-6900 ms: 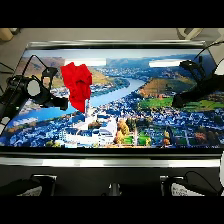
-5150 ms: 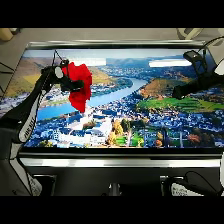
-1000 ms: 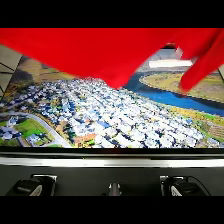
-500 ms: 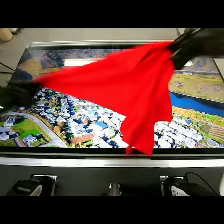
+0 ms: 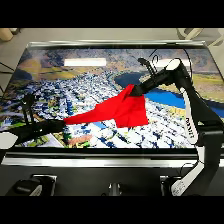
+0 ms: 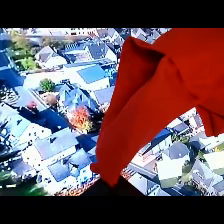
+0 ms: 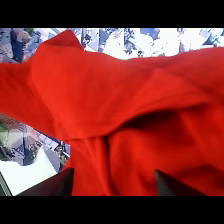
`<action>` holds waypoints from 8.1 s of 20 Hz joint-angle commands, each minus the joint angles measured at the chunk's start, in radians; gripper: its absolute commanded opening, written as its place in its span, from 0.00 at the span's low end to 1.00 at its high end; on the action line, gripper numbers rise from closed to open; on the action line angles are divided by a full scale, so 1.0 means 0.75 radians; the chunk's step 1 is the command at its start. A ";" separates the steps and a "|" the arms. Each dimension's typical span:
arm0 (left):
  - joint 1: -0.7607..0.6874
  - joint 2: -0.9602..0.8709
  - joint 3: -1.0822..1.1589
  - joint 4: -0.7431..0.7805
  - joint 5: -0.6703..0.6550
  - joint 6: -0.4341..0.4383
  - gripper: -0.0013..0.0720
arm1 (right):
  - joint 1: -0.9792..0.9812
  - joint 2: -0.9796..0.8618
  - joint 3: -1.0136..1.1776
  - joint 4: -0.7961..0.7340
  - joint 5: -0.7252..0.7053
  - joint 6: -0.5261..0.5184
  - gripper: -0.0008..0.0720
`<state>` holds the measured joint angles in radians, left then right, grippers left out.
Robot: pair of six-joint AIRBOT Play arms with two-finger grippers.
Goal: Fold the shirts.
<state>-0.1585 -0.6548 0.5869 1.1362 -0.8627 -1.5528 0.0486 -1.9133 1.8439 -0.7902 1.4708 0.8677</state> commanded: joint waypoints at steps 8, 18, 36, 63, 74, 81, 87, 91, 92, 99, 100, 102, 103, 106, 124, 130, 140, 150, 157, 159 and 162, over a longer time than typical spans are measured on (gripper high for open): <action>0.002 -0.001 -0.038 -0.004 0.045 -0.005 0.05 | -0.314 0.046 -0.321 -0.433 0.239 0.112 0.80; 0.002 0.002 0.013 -0.048 0.107 -0.004 0.05 | -0.074 0.047 -0.601 -0.170 -0.122 0.088 0.32; 0.141 0.086 1.408 0.319 0.068 -0.087 0.05 | -0.077 1.493 0.150 -0.795 -0.804 0.002 0.04; 0.142 -1.180 1.034 0.193 0.013 -0.175 0.06 | -0.076 0.019 0.149 -0.631 -0.642 0.419 0.04; 0.451 -1.013 0.794 0.130 -0.676 0.063 0.67 | -0.446 0.102 0.001 -0.759 0.362 0.153 0.69; 0.515 -0.841 0.157 -0.181 -0.277 0.225 0.74 | -0.442 0.200 -0.372 -0.590 0.231 0.092 0.69; 0.405 -0.873 0.144 -0.250 -0.107 0.198 0.67 | -0.433 0.204 -0.372 -0.616 0.213 0.082 0.69; 0.385 -0.902 0.145 -0.248 -0.030 0.152 0.07 | -0.432 0.208 -0.382 -0.656 0.242 0.082 0.70; 0.386 -0.899 0.145 -0.244 -0.017 0.161 0.06 | -0.432 0.224 -0.420 -0.651 0.232 0.077 0.71; 0.387 -0.825 0.145 -0.244 -0.065 0.297 0.05 | -0.432 0.344 -0.992 -0.273 -0.094 -0.013 0.85; 0.387 -0.805 0.145 -0.244 -0.065 0.297 0.05 | -0.432 0.344 -1.032 -0.219 -0.158 -0.013 0.83; 0.387 -0.762 0.145 -0.245 -0.065 0.296 0.05 | -0.428 0.344 -1.076 -0.155 -0.247 -0.009 0.74; 0.387 -0.739 0.145 -0.245 -0.065 0.296 0.05 | -0.415 0.344 -1.081 -0.148 -0.265 0.001 0.74; 0.387 -0.659 0.163 -0.249 -0.076 0.291 0.05 | -0.325 0.343 -1.062 -0.138 -0.282 -0.002 0.08; 0.387 0.167 1.493 0.267 0.103 -0.094 0.05 | -0.319 1.583 0.229 -0.603 -0.534 0.010 0.04; 0.387 0.033 1.491 0.298 -0.198 -0.052 0.05 | -0.319 1.396 0.229 -0.623 -0.164 0.050 0.04; 0.384 -0.818 1.126 0.410 -0.503 0.121 0.05 | -0.025 0.318 0.207 -0.716 0.172 0.248 0.04; 0.384 -1.278 1.126 0.204 -0.163 0.117 0.05 | -0.005 -0.063 0.208 -0.572 -0.420 0.141 0.04; 0.348 -1.223 1.069 0.197 -0.615 0.172 0.05 | -0.077 -0.004 0.135 -0.741 0.171 0.110 0.04; 0.317 -1.223 0.990 0.194 -0.665 0.177 0.05 | -0.075 -0.008 0.072 -0.737 0.203 0.126 0.04; 0.278 -1.223 0.902 0.189 -0.634 0.192 0.05 | -0.075 -0.006 0.044 -0.732 0.301 0.139 0.04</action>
<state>0.0753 -1.5730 1.3190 1.2861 -1.3037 -1.4189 -0.0051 -1.9190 1.9053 -1.3323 1.5940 0.9607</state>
